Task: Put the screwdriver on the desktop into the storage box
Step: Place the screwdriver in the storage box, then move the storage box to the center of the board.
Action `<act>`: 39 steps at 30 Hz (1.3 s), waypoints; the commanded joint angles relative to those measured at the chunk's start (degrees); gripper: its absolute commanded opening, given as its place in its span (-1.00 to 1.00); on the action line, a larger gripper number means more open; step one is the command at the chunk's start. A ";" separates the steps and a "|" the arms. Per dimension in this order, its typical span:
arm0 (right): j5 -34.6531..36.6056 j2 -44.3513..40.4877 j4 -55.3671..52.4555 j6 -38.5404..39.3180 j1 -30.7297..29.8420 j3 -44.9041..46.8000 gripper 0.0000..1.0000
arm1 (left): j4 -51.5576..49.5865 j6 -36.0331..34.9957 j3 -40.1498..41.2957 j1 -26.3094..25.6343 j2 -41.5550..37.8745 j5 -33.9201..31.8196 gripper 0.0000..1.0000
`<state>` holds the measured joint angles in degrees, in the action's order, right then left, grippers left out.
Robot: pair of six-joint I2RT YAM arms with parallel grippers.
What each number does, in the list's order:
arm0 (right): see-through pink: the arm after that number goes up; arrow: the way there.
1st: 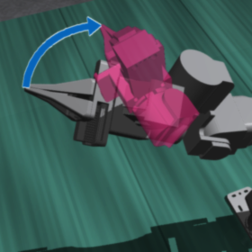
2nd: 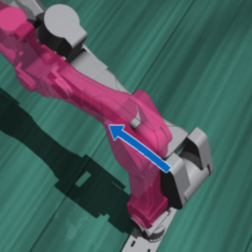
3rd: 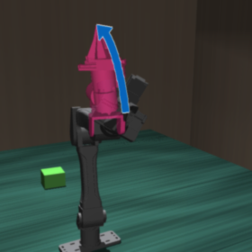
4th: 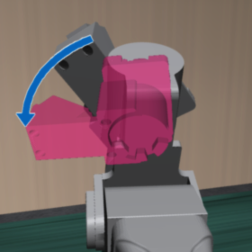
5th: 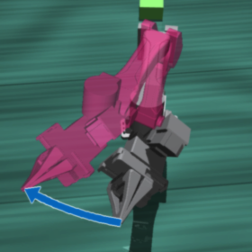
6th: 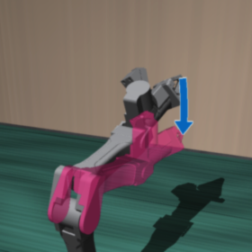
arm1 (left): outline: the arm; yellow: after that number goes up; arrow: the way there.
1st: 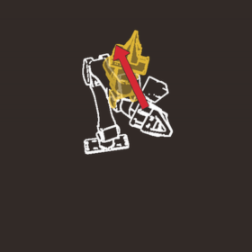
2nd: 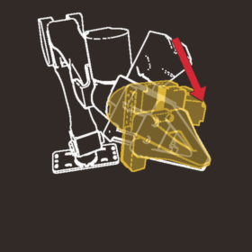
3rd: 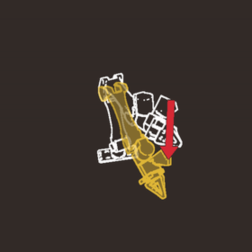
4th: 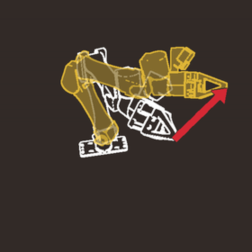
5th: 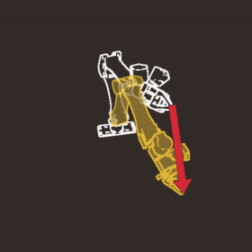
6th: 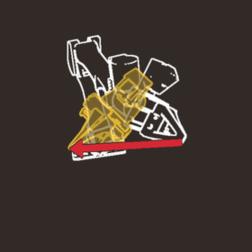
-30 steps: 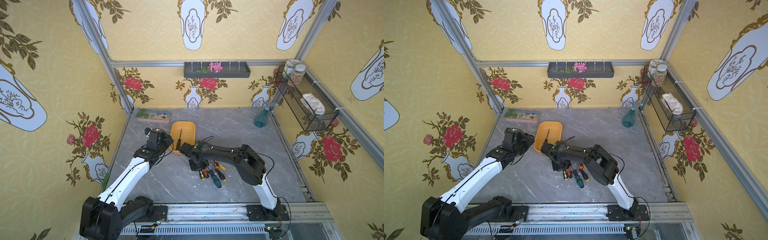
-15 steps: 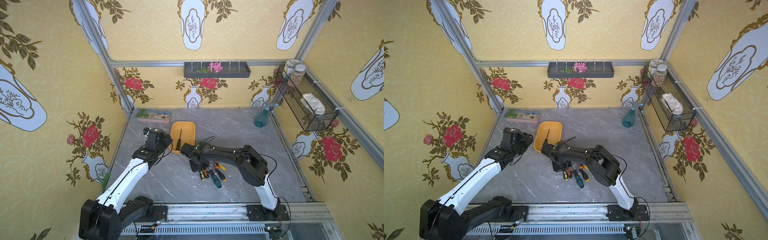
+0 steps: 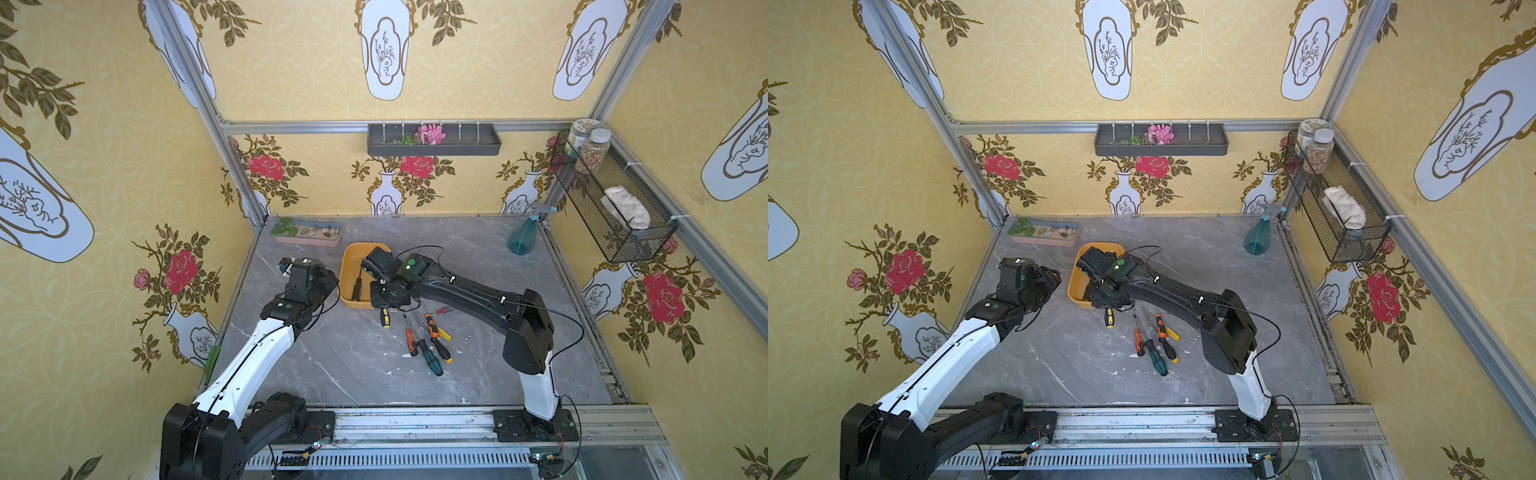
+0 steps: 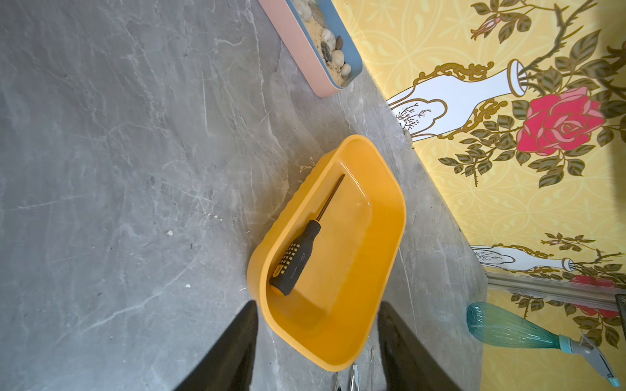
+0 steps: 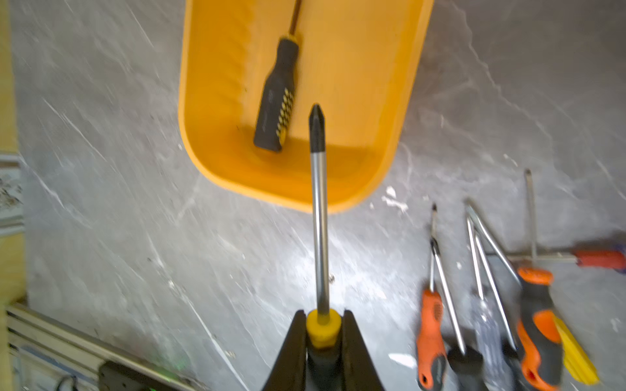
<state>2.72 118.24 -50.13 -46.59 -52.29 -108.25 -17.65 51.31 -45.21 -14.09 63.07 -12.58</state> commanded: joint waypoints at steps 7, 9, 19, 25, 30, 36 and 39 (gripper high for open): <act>-2.86 12.86 6.77 -6.80 5.25 -11.93 -0.88 | 0.94 -4.49 1.48 2.89 1.06 4.83 0.18; -3.25 15.33 6.71 -7.24 6.09 -13.90 -0.88 | 1.29 -5.52 1.70 3.34 1.81 5.47 0.18; -1.96 23.69 7.12 -6.95 6.61 -19.28 -0.82 | 5.69 -13.34 0.78 4.76 7.78 10.41 0.22; -1.49 25.58 7.41 -6.41 7.14 -21.99 -0.48 | 6.00 -15.99 -1.27 4.84 12.35 11.25 0.26; -1.48 24.35 7.16 -6.11 7.24 -22.01 0.23 | 6.39 -19.01 -3.04 4.84 16.59 11.78 0.37; -0.26 16.53 7.79 -3.88 7.47 -17.75 0.24 | 6.05 -24.25 -7.41 4.86 23.12 13.26 0.38; 1.04 9.96 9.42 -2.41 7.47 -10.32 0.22 | 5.92 -26.75 -9.42 4.85 26.54 14.40 0.37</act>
<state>1.54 132.09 -42.50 -51.27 -44.88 -122.83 -11.97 28.67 -53.56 -9.32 87.48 0.01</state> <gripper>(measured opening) 0.613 0.685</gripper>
